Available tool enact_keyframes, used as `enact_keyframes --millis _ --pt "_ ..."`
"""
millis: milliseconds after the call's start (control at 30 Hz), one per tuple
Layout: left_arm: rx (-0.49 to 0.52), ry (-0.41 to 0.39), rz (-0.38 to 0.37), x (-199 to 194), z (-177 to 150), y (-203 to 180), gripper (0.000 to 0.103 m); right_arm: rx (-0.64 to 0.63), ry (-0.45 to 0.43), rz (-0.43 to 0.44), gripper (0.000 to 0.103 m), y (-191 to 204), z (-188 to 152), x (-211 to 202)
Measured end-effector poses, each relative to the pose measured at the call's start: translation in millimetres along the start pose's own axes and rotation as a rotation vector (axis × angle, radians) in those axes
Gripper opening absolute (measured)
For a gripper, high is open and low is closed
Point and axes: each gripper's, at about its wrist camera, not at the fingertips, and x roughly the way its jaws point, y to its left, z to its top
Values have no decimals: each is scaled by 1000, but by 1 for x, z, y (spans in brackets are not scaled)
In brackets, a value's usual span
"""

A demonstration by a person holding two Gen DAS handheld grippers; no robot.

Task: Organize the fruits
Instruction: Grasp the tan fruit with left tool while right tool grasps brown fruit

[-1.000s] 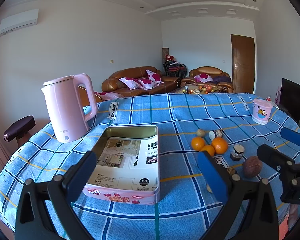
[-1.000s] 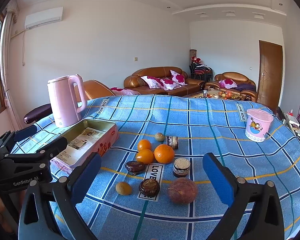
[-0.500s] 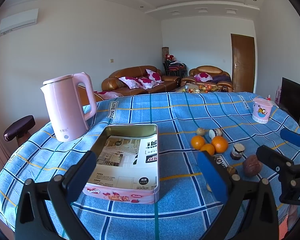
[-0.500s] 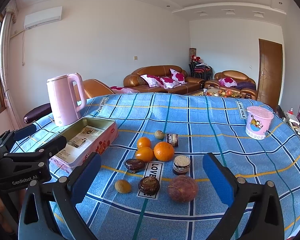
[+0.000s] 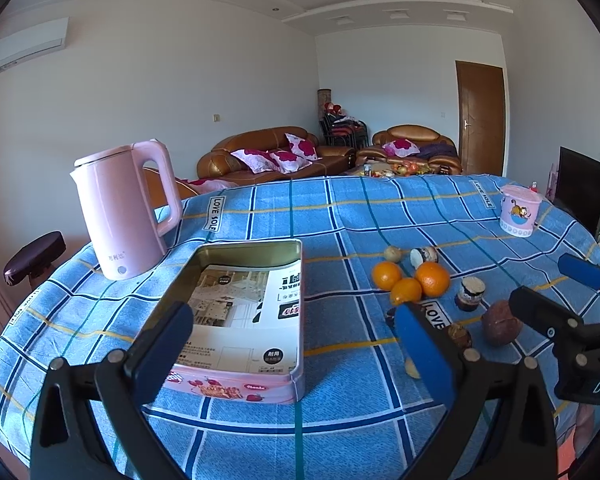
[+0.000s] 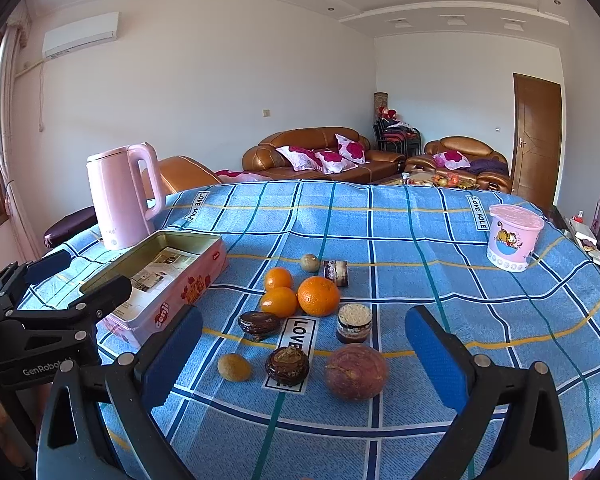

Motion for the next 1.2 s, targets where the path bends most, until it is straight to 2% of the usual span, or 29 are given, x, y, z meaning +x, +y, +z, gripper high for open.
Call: enact_keyframes --millis 133,400,567,633,700,800,967,1067,1133,1200 --pt "4 20 -6 7 -4 -6 103 3 17 -36 102 -10 -9 5" --pt "37 80 -108 29 -19 -33 102 41 58 -119 102 -44 -33 23" --pt "51 147 -193 44 -26 -53 81 86 81 -113 100 -61 -39 32" --pt "63 169 -222 48 -29 -61 75 89 88 -95 94 -61 -40 34" --pt "68 189 -251 51 -31 -66 72 87 98 -69 88 -59 -40 37" --pt "83 208 -259 55 -33 -73 70 65 112 -34 85 -54 -39 42" --pt "78 287 -312 67 -36 -74 42 27 147 17 77 -46 -38 51" --pt "67 298 -343 68 -38 -72 31 3 179 54 69 -43 -38 57" --pt "72 298 -350 68 -39 -73 31 3 197 83 66 -42 -39 60" --pt "73 294 -363 67 -39 -73 31 10 221 126 58 -43 -39 64"
